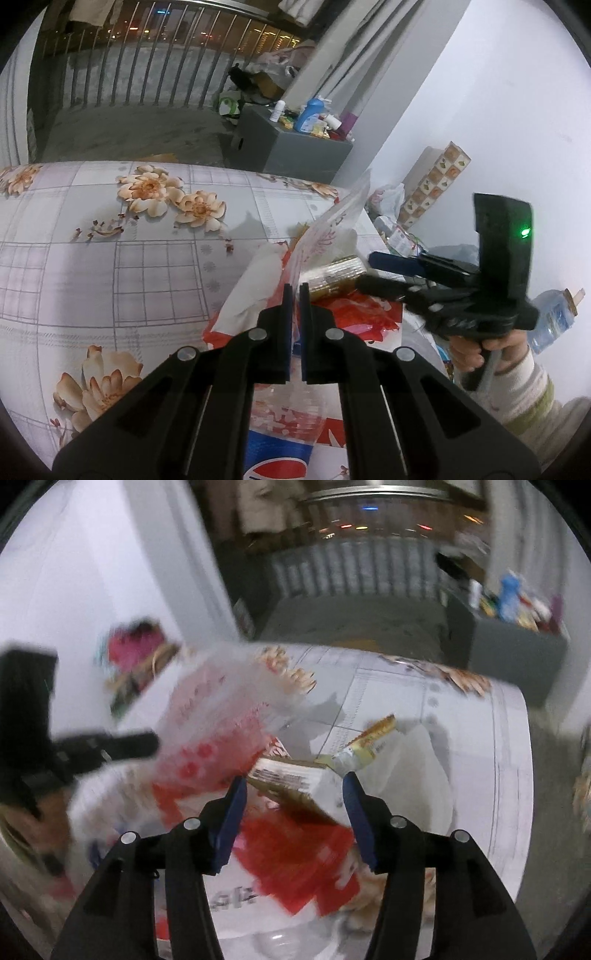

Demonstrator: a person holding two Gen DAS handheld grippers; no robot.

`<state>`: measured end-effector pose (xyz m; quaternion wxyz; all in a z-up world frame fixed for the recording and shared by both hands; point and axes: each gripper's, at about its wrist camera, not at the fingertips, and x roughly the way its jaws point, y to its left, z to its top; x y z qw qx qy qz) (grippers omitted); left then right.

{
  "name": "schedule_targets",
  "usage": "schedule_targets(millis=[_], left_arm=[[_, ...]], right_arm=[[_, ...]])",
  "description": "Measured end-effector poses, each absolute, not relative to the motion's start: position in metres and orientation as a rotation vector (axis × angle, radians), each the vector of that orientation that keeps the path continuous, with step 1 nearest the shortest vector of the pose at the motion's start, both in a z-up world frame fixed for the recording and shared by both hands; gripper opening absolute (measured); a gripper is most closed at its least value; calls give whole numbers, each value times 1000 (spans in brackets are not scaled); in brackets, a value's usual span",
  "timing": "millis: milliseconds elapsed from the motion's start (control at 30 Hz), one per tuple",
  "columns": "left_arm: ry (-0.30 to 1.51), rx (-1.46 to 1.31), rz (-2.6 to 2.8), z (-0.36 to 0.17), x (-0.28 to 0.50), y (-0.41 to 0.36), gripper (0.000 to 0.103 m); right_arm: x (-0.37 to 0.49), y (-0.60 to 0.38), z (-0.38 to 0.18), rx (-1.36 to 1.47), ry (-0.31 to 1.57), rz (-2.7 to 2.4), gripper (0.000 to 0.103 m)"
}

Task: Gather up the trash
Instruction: 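Lift the clear bag with the left gripper and the carton with the right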

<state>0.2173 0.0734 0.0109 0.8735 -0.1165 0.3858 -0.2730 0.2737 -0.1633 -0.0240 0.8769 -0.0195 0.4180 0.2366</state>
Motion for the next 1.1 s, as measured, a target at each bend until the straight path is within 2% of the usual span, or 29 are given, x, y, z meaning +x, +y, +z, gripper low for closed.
schedule_targets(millis=[267,300,533,833,1100], left_arm=[[796,-240,-568,12,219,76,2],[794,-240,-566,13,220,76,2],[769,-250,-557,19,221,79,1],[685,-271,-565,53,204,85,1],[645,-297,-674,85,168,67,1]], right_arm=[[295,-151,-36,-160,895,555,52],[295,-150,-36,-160,891,564,46],[285,-146,-25,-210,836,547,36],[264,-164,18,-140,704,513,35],[199,-202,56,-24,615,441,34]])
